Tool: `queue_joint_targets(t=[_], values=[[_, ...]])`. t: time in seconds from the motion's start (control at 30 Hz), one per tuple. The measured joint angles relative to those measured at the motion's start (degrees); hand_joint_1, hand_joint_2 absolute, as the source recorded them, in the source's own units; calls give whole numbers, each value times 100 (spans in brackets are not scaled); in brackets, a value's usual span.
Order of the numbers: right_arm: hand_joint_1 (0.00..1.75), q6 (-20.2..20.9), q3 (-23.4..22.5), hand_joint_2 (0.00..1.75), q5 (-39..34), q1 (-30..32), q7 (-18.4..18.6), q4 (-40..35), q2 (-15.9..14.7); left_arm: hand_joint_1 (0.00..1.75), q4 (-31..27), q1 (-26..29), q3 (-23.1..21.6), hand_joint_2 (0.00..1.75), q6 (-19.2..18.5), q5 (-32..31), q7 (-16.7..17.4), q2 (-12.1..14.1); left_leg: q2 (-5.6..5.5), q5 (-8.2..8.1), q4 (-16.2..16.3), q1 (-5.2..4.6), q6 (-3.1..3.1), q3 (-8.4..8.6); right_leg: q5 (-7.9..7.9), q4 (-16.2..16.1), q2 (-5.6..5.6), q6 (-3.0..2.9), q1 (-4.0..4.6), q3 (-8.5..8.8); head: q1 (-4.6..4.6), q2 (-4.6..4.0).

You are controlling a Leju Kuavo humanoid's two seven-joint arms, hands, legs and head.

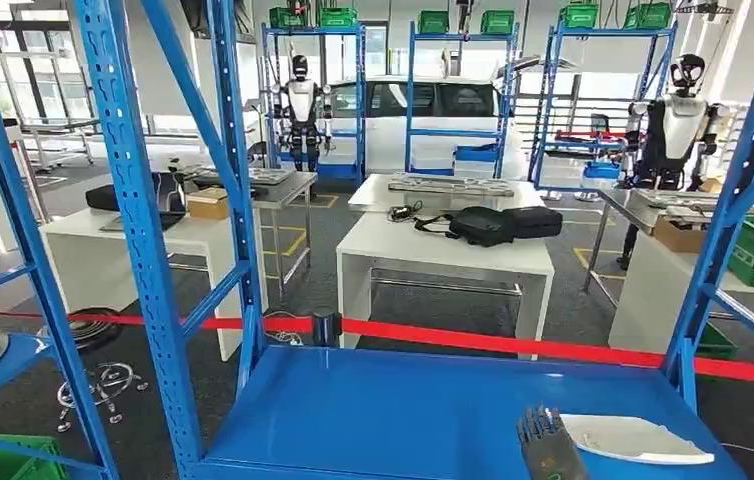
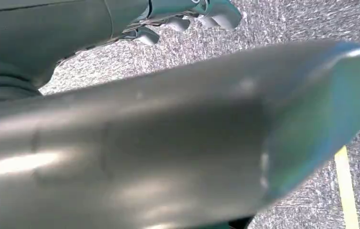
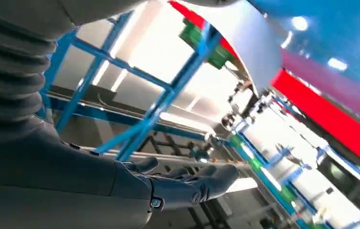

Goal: Take the parts from the cabinet and place them on the table.

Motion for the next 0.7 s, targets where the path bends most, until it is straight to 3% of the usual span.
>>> queue_joint_targets(t=[0.1, 0.43, 0.57, 0.7], values=[[0, -53, -63, 175, -155, 136, 61, 7, -194, 0, 0, 1, 4, 0, -2, 24, -28, 2, -12, 1, 0, 2, 1, 3, -3, -1, -13, 1, 1, 1, 0, 0], [0, -109, -81, 175, -210, 234, 94, 9, -282, 0, 0, 7, 9, 0, -2, 24, -37, 7, -16, 1, 0, 2, 0, 2, -6, -1, -17, 2, 2, 1, 0, 0], [0, -444, -411, 175, -483, 899, 249, 15, -732, 0, 0, 31, 20, 0, 2, 31, -50, 22, -13, -2, 0, 2, -1, -1, -8, -1, -14, 2, 3, 6, 2, 0], [0, -555, -612, 175, -546, 1169, 315, 15, -874, 0, 0, 73, 70, 0, -2, 61, -127, 22, -14, -3, 0, 1, 0, -2, -9, -1, -15, 2, 3, 7, 2, 0]])
